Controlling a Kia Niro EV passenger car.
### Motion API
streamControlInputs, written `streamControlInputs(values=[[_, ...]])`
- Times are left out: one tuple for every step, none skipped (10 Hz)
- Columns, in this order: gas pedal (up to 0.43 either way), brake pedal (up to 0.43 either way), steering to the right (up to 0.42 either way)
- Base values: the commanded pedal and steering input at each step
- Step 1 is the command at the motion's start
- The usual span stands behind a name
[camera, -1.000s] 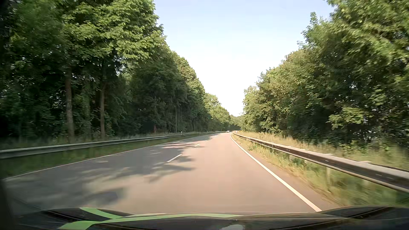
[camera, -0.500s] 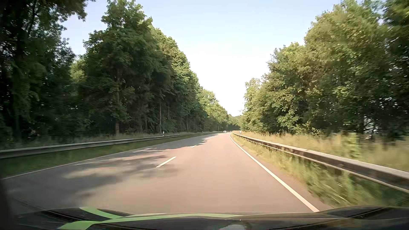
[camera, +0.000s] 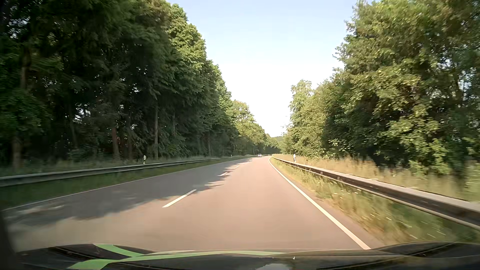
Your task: Follow the waypoints while adhering to traffic rules and regulations
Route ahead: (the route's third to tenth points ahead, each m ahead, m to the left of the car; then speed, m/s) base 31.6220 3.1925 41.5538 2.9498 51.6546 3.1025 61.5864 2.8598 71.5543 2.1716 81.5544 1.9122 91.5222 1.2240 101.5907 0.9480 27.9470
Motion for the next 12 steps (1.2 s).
streamControlInputs(values=[[0.177,0.0,0.004],[0.157,0.0,0.004],[0.15,0.0,0.004],[0.138,0.0,0.004],[0.11,0.0,0.004],[0.11,0.0,0.004],[0.11,0.0,0.005],[0.11,0.0,0.004],[0.11,0.0,0.005],[0.11,0.0,0.004],[0.118,0.0,0.001],[0.118,0.0,-0.005]])
